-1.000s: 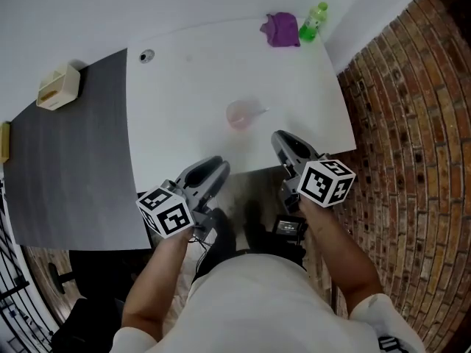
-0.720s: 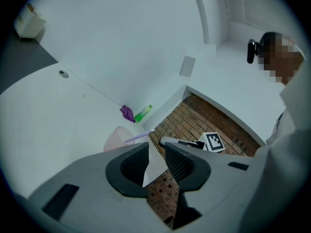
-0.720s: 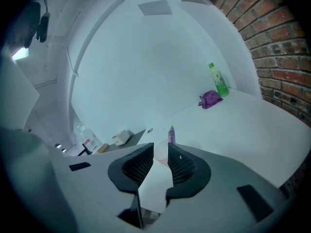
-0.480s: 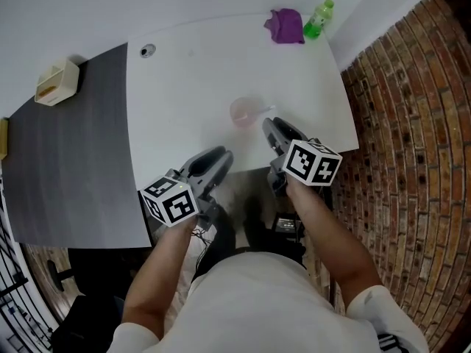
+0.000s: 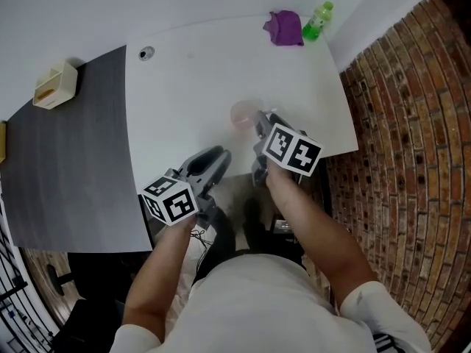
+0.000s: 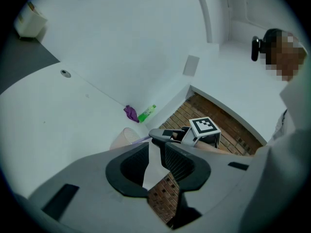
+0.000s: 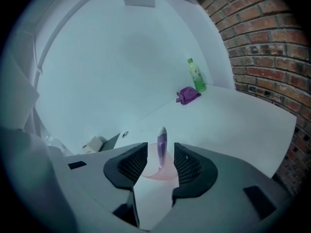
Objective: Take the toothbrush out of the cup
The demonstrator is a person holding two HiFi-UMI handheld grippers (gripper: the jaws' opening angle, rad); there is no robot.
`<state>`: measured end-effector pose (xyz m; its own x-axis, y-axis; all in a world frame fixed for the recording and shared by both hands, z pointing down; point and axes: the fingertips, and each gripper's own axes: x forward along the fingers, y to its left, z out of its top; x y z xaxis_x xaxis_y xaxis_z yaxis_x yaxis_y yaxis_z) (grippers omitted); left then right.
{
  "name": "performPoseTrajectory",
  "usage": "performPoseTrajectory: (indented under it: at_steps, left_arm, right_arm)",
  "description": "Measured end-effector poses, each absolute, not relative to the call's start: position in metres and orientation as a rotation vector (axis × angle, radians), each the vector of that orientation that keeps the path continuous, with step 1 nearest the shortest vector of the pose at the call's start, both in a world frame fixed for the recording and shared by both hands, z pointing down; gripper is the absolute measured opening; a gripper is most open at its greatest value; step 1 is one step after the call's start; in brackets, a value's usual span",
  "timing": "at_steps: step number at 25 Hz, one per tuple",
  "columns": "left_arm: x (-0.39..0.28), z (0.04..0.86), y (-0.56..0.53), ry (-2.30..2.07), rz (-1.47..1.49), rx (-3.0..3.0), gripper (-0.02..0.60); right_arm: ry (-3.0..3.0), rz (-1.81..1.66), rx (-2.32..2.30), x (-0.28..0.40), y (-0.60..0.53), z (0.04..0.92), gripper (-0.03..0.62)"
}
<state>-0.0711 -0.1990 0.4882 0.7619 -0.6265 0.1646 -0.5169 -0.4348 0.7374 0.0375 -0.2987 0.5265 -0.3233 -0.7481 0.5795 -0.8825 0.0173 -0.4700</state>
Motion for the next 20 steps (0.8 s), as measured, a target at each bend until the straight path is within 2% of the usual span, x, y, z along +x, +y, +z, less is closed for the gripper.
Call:
performPoseTrajectory:
  at_steps: [11, 15, 20]
  left_arm:
    - [-0.076, 0.49, -0.2, -0.836, -0.169, 2.125, 0.083]
    - [-0.079, 0.492, -0.2, -0.828, -0.171, 2.12, 0.083]
    - [-0.082, 0.493, -0.202, -0.824, -0.178, 2.117, 0.083]
  right_arm:
    - [-1.979, 1.231, 1.797, 0.044, -0.31, 0.541, 0.146]
    - [-1.966, 1.221, 1.823, 0.048, -0.314, 0.542, 0.08]
    - [-1.976, 1.21, 1.814, 0.046, -0.316, 0.541, 0.071]
